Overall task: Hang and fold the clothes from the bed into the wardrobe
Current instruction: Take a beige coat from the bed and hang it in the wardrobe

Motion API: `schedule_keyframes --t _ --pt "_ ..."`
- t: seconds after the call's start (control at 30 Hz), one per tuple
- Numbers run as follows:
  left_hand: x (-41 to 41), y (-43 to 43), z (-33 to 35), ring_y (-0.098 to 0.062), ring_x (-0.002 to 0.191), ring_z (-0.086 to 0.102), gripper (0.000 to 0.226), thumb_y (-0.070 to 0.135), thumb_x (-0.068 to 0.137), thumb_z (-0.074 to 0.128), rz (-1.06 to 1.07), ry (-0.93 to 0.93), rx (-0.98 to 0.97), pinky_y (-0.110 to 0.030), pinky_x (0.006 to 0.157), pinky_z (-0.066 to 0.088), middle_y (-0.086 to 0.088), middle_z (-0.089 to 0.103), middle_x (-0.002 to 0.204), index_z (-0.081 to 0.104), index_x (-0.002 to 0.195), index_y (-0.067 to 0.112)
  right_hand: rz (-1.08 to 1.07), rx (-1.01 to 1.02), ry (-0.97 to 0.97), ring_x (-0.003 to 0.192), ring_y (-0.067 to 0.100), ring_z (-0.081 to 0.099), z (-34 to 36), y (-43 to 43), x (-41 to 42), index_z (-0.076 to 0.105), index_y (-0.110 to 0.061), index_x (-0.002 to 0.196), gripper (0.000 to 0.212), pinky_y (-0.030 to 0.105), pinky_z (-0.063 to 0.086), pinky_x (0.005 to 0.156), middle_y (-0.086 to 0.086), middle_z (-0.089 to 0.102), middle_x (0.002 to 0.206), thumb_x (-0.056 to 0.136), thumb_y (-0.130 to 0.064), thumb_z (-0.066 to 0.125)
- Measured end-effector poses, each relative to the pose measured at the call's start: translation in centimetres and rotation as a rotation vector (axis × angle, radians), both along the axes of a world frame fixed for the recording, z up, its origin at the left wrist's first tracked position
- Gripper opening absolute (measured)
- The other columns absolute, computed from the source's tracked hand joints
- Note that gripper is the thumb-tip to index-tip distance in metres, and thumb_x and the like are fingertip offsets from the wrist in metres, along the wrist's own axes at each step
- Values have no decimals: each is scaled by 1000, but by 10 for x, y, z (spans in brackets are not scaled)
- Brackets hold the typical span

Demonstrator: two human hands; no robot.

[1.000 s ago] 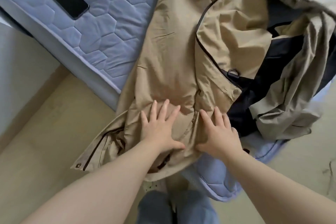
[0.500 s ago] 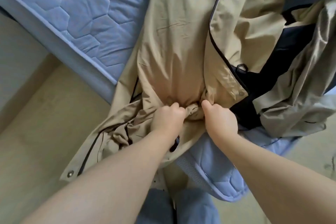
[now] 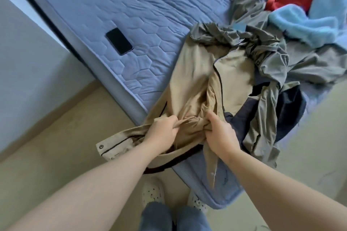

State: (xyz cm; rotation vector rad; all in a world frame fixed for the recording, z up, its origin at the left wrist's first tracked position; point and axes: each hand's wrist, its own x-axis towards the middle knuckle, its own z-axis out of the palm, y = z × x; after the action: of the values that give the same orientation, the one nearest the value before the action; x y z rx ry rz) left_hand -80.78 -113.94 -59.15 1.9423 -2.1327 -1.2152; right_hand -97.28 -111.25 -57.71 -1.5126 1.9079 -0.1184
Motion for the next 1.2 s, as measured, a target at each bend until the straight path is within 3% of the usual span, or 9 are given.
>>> schedule_keyframes --t 0.1,0.2,0.27,0.4,0.5,0.7,1.0,1.1,1.2 --pt "3 -22 60 -35 91 55 9 14 91 48 81 67 -119 -37 76 44 -16 60 92 50 83 10 -102 -135 -103 96 33 55 58 -25 7 44 -15 122 36 33 42 71 13 62 104 88 -3 43" --pt "5 -48 130 -31 84 52 11 12 91 45 133 86 -224 -33 69 39 -7 54 83 46 81 16 -180 -267 -153 83 28 51 125 -53 13 48 -14 112 29 30 37 64 7 58 88 87 -1 43" --pt "6 -63 169 -29 83 51 9 11 92 42 155 101 -284 -31 66 34 -8 55 84 50 87 9 -223 -341 -183 81 26 50 168 -69 17 50 -15 109 27 30 37 62 -2 51 78 87 -1 43" --pt "8 -95 265 -33 93 56 20 9 93 41 214 170 -463 -31 68 35 -17 64 98 58 102 6 -232 -494 -222 85 26 51 267 -99 19 48 -26 105 25 34 44 71 1 53 89 88 -9 46" --pt "5 -114 332 -35 102 56 24 9 94 41 233 229 -604 -27 65 29 -19 65 106 59 110 5 -235 -648 -269 81 21 49 332 -116 19 52 -24 105 23 24 37 57 1 54 91 89 -9 46" --pt "6 -119 469 -26 93 58 25 16 98 37 178 405 -814 -26 70 37 -11 65 97 60 103 6 -254 -942 -376 66 -1 43 464 -117 18 52 -27 86 22 4 34 47 -7 51 76 84 -5 50" --pt "34 -102 583 -20 80 49 30 17 97 32 253 449 -1100 -29 65 32 -5 58 86 59 98 5 -164 -1174 -533 68 -2 50 589 -94 46 57 -30 84 21 11 38 53 -15 54 75 84 -9 54" --pt "44 -92 601 -13 74 49 26 25 99 33 221 566 -1114 -25 58 33 2 57 83 55 99 11 -190 -1206 -582 67 2 52 614 -90 54 54 -33 77 25 18 39 52 -12 56 76 84 -9 52" --pt "53 -80 599 -5 82 54 32 49 92 42 71 764 -908 -23 75 44 2 59 101 43 113 24 -311 -1190 -629 67 4 49 623 -92 61 54 -30 77 23 19 36 51 -10 53 78 84 -8 49"
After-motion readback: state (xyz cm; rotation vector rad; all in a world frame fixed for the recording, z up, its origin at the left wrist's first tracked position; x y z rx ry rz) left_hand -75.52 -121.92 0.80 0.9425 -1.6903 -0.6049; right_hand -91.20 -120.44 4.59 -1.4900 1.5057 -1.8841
